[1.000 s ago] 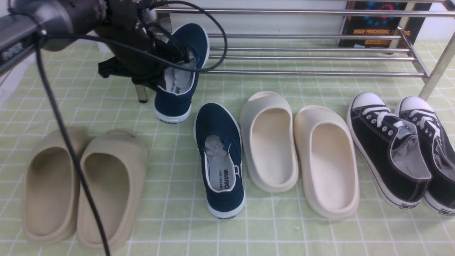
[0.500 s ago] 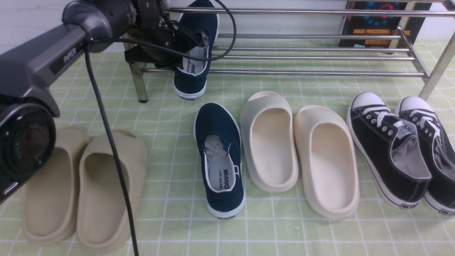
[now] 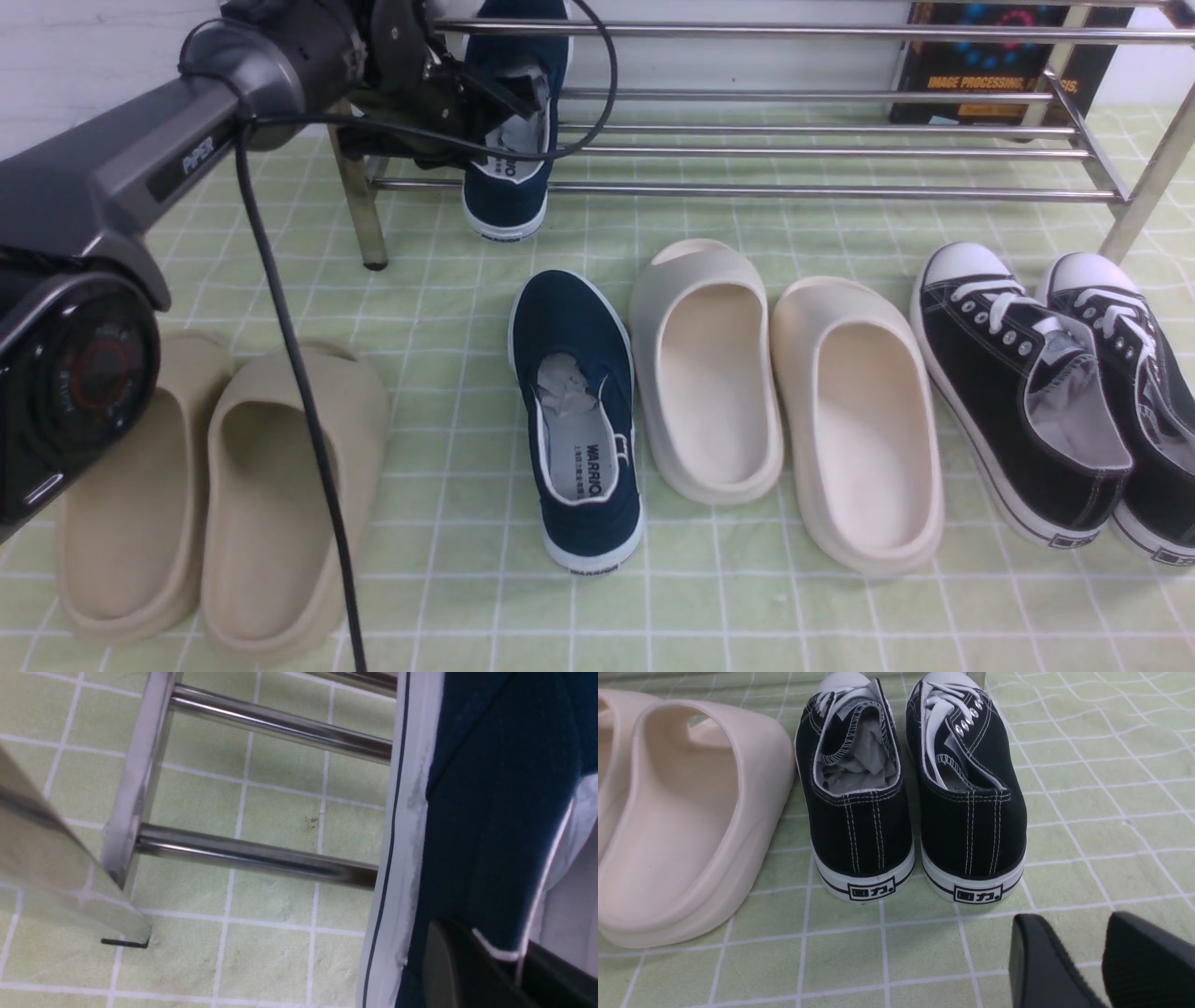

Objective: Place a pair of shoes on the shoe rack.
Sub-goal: Use the left arm to put a shoe into the shoe rack

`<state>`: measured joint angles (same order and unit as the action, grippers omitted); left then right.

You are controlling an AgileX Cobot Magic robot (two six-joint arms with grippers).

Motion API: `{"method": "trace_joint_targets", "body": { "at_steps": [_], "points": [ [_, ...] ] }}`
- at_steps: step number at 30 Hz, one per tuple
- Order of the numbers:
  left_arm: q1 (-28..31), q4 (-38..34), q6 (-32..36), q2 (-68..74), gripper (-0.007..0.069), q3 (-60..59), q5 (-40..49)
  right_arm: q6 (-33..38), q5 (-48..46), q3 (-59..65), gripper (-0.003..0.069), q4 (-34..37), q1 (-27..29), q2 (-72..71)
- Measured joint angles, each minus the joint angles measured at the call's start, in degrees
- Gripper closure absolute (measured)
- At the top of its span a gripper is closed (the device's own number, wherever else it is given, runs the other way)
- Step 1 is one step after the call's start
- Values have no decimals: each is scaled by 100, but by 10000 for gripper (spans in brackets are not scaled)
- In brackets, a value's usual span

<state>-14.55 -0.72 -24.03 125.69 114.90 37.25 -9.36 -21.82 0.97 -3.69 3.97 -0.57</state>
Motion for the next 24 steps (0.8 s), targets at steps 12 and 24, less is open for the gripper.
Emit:
{"method": "trace_joint_targets", "body": {
  "at_steps": [12, 24],
  "points": [
    [0, 27, 0, 0, 555, 0, 24, 0, 0, 0, 415, 0, 0, 0],
    [-2, 159, -18, -158, 346, 67, 322, 0, 0, 0, 415, 0, 0, 0]
  ]
}}
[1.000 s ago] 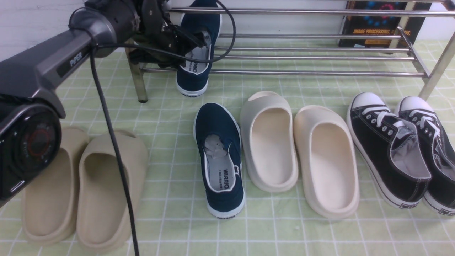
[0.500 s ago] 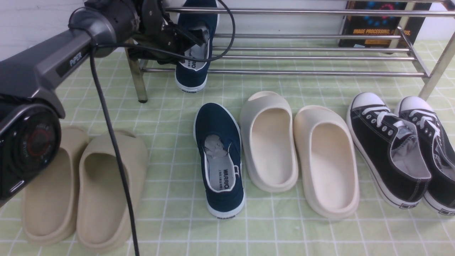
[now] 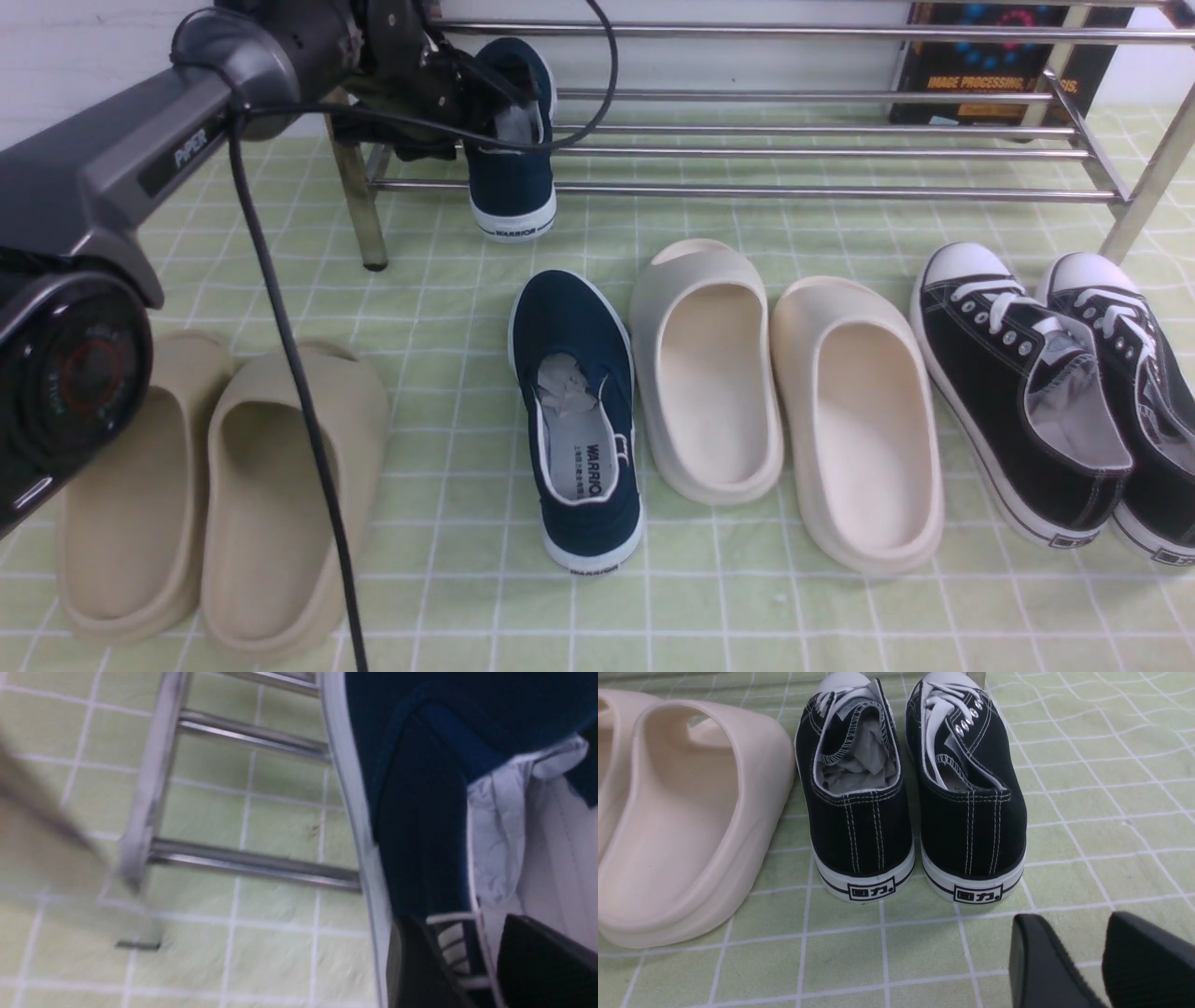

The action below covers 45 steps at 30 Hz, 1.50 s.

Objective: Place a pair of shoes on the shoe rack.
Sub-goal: Use the left arm to put a shoe into the shoe rack

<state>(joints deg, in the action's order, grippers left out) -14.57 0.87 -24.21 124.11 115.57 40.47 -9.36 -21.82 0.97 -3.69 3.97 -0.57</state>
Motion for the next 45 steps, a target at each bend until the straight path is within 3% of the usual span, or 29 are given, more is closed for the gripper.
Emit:
{"method": "trace_joint_targets", "body": {
  "at_steps": [7, 11, 15, 18, 27, 37, 45],
  "points": [
    [0, 290, 38, -510, 353, 0, 795, 0, 0, 0, 415, 0, 0, 0],
    [-40, 256, 201, -770, 426, 11, 1536, 0, 0, 0, 415, 0, 0, 0],
    [-343, -87, 823, -840, 563, -131, 2223, 0, 0, 0, 415, 0, 0, 0],
    [-479, -226, 902, -834, 638, -505, 1912, 0, 0, 0, 414, 0, 0, 0],
    [-461, -35, 558, -316, 638, -687, 634, 0, 0, 0, 413, 0, 0, 0],
    [-497, 884, -582, -243, 638, -705, 404, 0, 0, 0, 413, 0, 0, 0],
    [-487, 1104, -713, -232, 638, -705, 22, 0, 0, 0, 413, 0, 0, 0]
  ]
}}
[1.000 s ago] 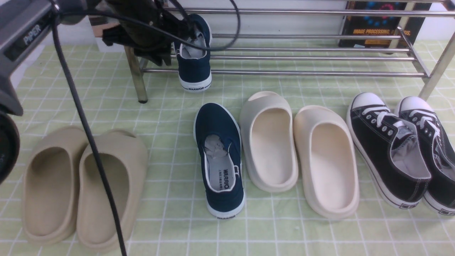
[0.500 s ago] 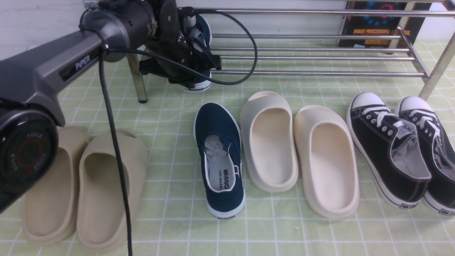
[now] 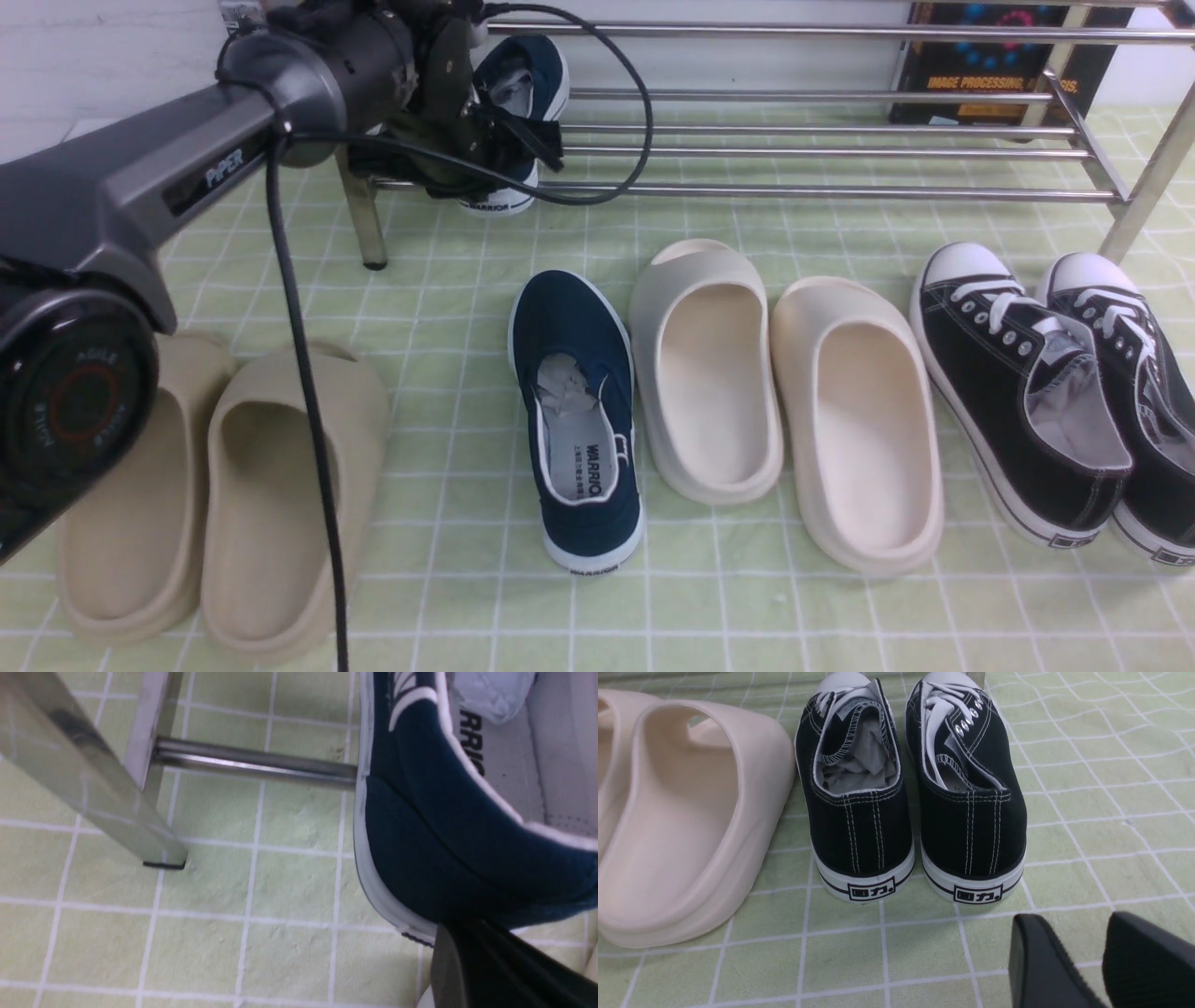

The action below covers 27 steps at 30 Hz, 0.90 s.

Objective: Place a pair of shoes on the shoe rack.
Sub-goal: Use the left arm to put a shoe into the shoe rack, then use the left arm to grab the shoe closest to it

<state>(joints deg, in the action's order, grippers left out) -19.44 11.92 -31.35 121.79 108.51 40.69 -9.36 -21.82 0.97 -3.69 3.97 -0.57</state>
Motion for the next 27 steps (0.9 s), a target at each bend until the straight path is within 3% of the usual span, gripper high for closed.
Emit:
{"method": "trace_joint_targets", "body": {
  "at_steps": [6, 13, 14, 18, 27],
  "points": [
    [5, 2, -9, 17, 637, 0, -74, 0, 0, 0, 413, 0, 0, 0],
    [16, 7, -11, -203, 522, 12, 324, 0, 0, 0, 413, 0, 0, 0],
    [16, 7, -11, -410, 474, 48, 616, 0, 0, 0, 413, 0, 0, 0],
    [22, 20, -11, -927, 416, 181, 1292, 0, 0, 0, 413, 0, 0, 0],
    [22, -353, 567, -2069, 387, 280, 2706, 0, 0, 0, 413, 0, 0, 0]
  ]
}}
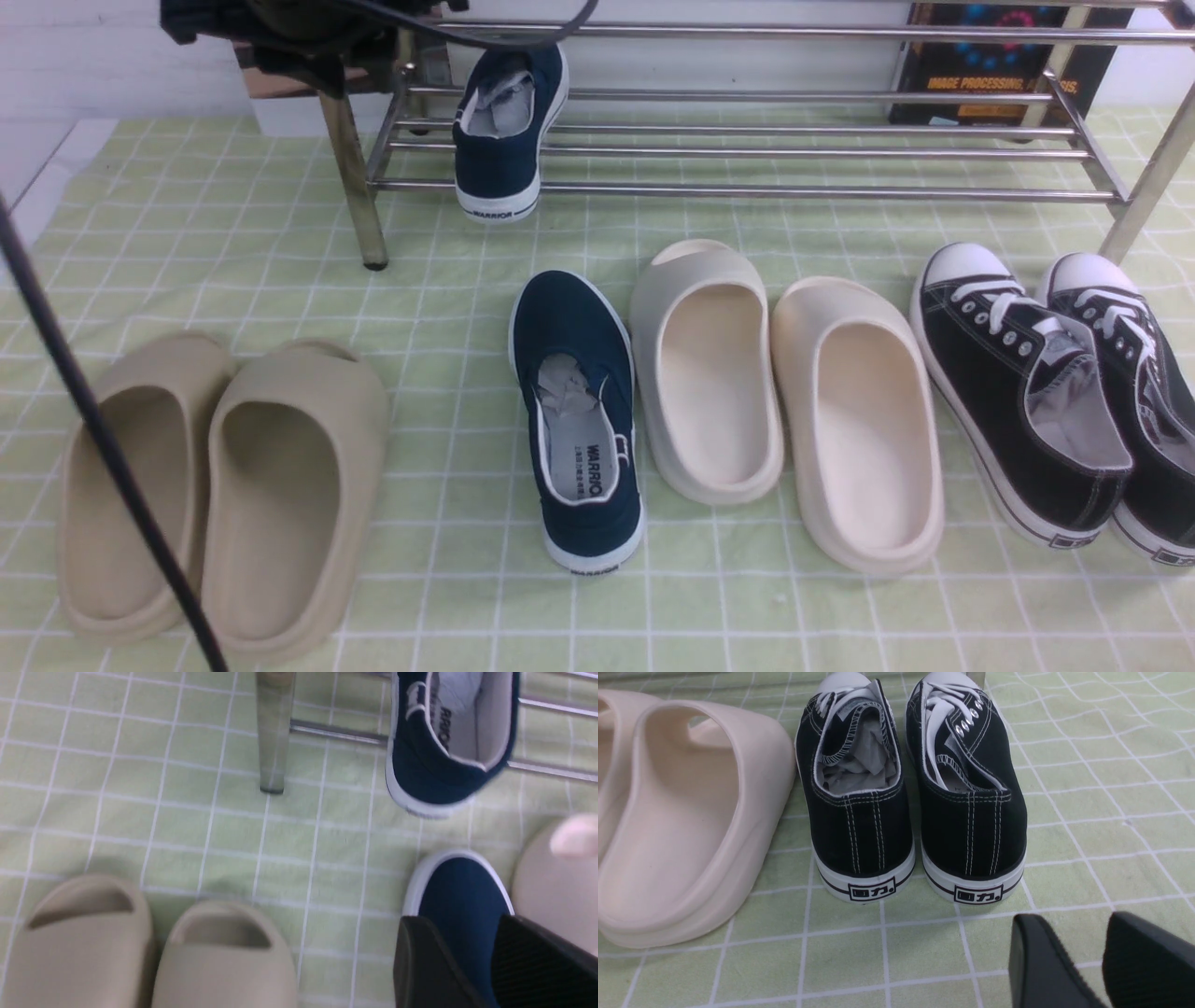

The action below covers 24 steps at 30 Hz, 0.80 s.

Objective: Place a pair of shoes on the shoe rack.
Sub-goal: Use the left arm to grab the shoe closest to it

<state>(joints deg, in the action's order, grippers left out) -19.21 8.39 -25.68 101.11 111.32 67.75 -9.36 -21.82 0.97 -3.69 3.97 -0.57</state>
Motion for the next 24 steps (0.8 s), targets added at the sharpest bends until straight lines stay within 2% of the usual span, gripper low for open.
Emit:
{"method": "trace_joint_targets", "body": {
  "at_steps": [2, 5, 8, 11, 14, 17, 20, 24],
  "points": [
    [0, -330, 374, -166, 387, 4, 329, 0, 0, 0, 413, 0, 0, 0],
    [0, -766, 769, -280, 387, -127, 362, 0, 0, 0, 413, 0, 0, 0],
    [0, -1493, 1165, -522, 387, -763, 374, 0, 0, 0, 413, 0, 0, 0],
    [-15, -1823, 1288, -825, 387, -1508, 374, 0, 0, 0, 413, 0, 0, 0],
    [-183, -1839, 1299, -1247, 387, -2571, 242, 0, 0, 0, 413, 0, 0, 0],
    [-616, -1758, 1173, -1541, 387, -3611, -265, 0, 0, 0, 413, 0, 0, 0],
    [-1068, -1699, 1044, -1556, 387, -4282, -827, 0, 0, 0, 413, 0, 0, 0],
    [-1298, -1699, 846, -1305, 387, -4553, -1436, 0, 0, 0, 413, 0, 0, 0]
  ]
}}
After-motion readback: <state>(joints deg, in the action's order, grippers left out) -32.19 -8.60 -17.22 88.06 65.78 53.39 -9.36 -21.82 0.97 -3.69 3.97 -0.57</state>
